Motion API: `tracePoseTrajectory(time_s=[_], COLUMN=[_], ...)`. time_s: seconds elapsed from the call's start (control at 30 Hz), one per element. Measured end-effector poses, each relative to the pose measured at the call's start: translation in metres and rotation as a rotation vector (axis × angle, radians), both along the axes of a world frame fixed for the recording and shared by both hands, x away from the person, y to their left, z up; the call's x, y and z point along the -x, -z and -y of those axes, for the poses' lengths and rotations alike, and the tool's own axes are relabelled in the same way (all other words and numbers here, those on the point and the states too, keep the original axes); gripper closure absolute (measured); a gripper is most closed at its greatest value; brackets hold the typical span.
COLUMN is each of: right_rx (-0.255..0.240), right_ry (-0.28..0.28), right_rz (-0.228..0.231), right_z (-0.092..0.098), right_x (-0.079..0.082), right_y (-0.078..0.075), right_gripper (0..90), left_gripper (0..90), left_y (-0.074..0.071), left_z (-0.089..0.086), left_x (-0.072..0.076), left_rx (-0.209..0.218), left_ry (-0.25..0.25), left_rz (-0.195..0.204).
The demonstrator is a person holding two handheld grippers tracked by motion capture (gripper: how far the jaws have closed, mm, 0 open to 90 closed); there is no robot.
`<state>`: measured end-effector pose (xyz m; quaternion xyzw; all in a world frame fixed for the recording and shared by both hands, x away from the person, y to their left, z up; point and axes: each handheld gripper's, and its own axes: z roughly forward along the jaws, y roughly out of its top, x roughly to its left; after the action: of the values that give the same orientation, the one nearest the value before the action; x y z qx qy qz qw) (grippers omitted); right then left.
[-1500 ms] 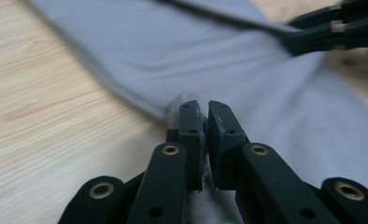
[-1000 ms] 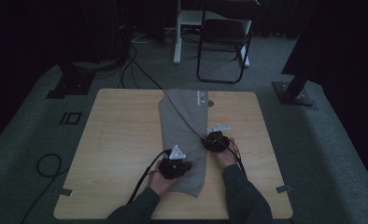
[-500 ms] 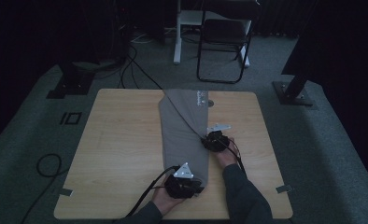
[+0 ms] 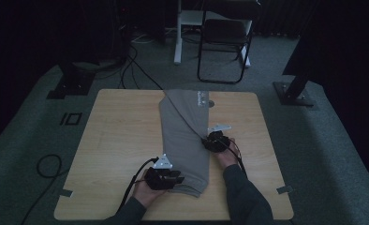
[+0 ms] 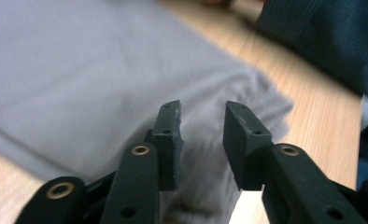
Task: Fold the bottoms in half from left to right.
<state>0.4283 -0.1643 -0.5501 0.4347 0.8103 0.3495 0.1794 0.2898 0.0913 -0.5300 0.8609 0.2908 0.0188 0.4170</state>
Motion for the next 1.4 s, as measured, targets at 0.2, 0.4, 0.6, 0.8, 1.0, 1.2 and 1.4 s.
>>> tracePoseTrajectory(time_s=[0.2,0.4,0.6,0.8,1.0,1.2,1.4], right_rx=[0.001,0.0,0.0,-0.006,-0.008,-0.011,-0.011], right_ry=[-0.001,-0.002,-0.001,0.0,0.0,0.0,0.001], right_rz=[0.001,0.0,0.0,0.002,0.005,0.008,0.008], right_z=[0.0,0.0,0.001,0.001,0.001,0.001,0.001], right_x=[0.0,0.0,0.0,0.0,0.001,0.001,0.001], right_y=[0.0,0.0,0.0,0.001,0.001,0.001,0.001], right_gripper=[67.5,67.3,67.3,67.3,67.4,67.3,67.4], left_gripper=[65.1,57.2,57.0,57.0,58.1,58.1,76.8], left_y=[0.009,0.002,0.006,0.018,0.019,0.024,0.023], left_z=[-0.003,-0.012,-0.018,-0.014,-0.017,-0.016,-0.017], left_x=[0.0,-0.02,-0.066,-0.113,-0.141,-0.153,-0.151], left_rx=[-0.056,-0.06,-0.05,-0.122,-0.13,-0.123,-0.149], left_ry=[-0.023,-0.14,-0.278,-0.375,-0.452,-0.488,-0.496], left_rz=[-0.001,0.12,0.138,0.145,0.157,0.137,0.147])
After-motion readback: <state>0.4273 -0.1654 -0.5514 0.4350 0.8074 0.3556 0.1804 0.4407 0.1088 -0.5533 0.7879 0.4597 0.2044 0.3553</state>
